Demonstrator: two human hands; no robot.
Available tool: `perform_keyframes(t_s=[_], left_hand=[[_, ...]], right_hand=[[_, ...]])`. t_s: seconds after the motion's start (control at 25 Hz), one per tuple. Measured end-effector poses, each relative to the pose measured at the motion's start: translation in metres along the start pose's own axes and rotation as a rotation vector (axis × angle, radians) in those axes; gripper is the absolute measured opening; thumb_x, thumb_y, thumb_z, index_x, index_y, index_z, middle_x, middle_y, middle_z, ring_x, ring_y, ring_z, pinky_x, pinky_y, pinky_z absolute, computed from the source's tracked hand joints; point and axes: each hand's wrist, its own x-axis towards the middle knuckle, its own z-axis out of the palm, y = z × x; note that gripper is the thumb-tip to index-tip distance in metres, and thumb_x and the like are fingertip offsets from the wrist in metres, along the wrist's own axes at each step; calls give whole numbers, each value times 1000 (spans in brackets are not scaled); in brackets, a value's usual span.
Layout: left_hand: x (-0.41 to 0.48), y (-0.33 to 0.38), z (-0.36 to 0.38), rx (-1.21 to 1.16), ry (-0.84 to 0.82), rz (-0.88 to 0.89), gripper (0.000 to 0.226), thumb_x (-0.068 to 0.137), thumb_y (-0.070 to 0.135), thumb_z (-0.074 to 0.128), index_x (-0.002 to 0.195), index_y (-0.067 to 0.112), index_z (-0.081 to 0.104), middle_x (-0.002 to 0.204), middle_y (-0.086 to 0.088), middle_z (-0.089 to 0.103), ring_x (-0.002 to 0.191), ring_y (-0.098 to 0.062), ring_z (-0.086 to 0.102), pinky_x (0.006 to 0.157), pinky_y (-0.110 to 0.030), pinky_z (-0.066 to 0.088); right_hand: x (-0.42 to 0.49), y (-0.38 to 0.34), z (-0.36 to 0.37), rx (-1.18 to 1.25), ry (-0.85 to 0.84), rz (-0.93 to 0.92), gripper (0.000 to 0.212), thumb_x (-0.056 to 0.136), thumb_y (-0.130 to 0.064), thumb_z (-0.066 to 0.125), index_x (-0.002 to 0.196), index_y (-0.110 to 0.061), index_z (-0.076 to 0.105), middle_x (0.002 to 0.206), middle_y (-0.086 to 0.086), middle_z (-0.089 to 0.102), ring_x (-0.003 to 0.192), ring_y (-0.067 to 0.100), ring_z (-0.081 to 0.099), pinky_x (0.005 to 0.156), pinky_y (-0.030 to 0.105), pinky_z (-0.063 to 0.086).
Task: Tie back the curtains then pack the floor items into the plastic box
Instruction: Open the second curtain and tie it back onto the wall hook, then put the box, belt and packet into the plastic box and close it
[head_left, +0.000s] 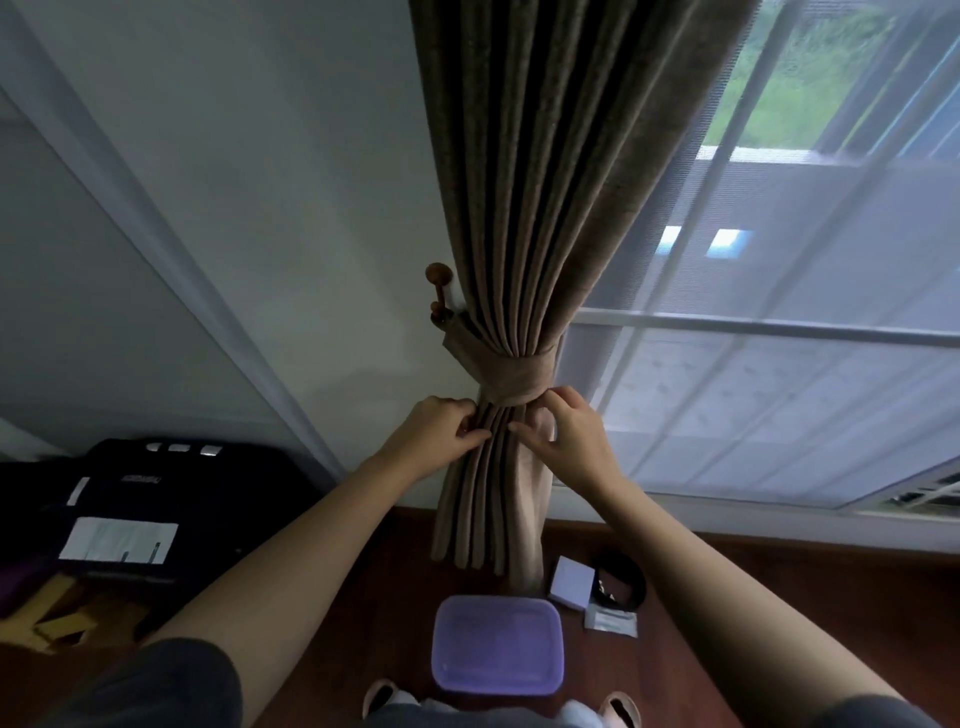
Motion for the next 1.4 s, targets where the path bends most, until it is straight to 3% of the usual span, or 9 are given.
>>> perform_keyframes(t_s=[0.16, 0.32, 0.48, 0.6, 0.68, 0.76, 0.92, 1.12, 1.4], left_hand=[[-1, 6, 4, 10, 0, 20, 31, 87, 21, 61, 64, 10, 45, 63, -12, 57, 63, -27, 55, 58, -27, 30], [-5, 4, 5, -70, 17, 25, 43, 85, 19, 63, 53, 25, 35, 49, 7, 41, 49, -12, 43, 49, -19, 28], [-3, 11, 10, -65, 55, 17, 40, 85, 18, 62, 53, 20, 37, 48, 6, 40, 49, -15, 43, 53, -25, 29], [-6, 14, 16, -104, 90, -51, 36, 85, 19, 63, 56, 19, 41, 52, 4, 45, 54, -17, 47, 56, -25, 31], [-12, 16, 28, -177, 179, -122, 22, 84, 18, 64, 66, 13, 54, 64, -2, 59, 62, -17, 55, 59, -25, 40], [-22, 17, 51, -311, 343, -258, 11, 83, 15, 66, 90, 7, 63, 85, -6, 66, 74, -16, 61, 69, -24, 47], [-67, 17, 118, -397, 529, -619, 38, 87, 12, 61, 123, 7, 53, 117, -6, 58, 100, -19, 59, 83, -25, 45], [-121, 46, 167, -405, 178, -747, 55, 95, 25, 49, 146, 12, 30, 147, -10, 40, 135, -23, 38, 111, -36, 32], [-167, 53, 230, -31, -115, -605, 61, 100, 37, 31, 149, 7, 12, 159, -10, 8, 146, -24, 10, 117, -36, 13]], right_hand=[[6, -2, -1, -24, -29, 23, 20, 89, -17, 54, 99, -1, 59, 94, 16, 63, 83, 34, 59, 69, 38, 44], [8, 0, -13, -155, -289, -84, 22, 92, -11, 45, 106, 5, 52, 91, 24, 62, 81, 41, 58, 64, 35, 34], [15, 8, -25, -132, -333, -105, 19, 91, -10, 45, 101, 4, 54, 100, 22, 61, 88, 38, 56, 67, 33, 32], [8, 17, -19, -92, -310, -115, 26, 94, -16, 45, 114, 0, 53, 105, 18, 62, 94, 35, 57, 74, 38, 41], [-1, 30, -10, -51, -292, -156, 27, 94, -21, 48, 115, -5, 53, 121, 12, 60, 103, 29, 57, 81, 39, 45], [-8, 50, 2, 6, -327, -177, 23, 93, -31, 49, 100, -9, 55, 140, 4, 50, 113, 23, 55, 86, 37, 46], [-36, 94, 12, -41, -486, -145, 30, 93, -37, 50, 112, -14, 52, 151, 8, 34, 126, 26, 46, 96, 40, 44], [-91, 124, -10, -70, -650, 52, 55, 96, -42, 43, 141, -11, 34, 158, 10, 16, 142, 23, 25, 111, 37, 27], [-196, 144, 11, -183, -633, 213, 68, 96, -48, 36, 148, -8, 19, 158, 12, 15, 144, 26, 19, 115, 43, 23]])
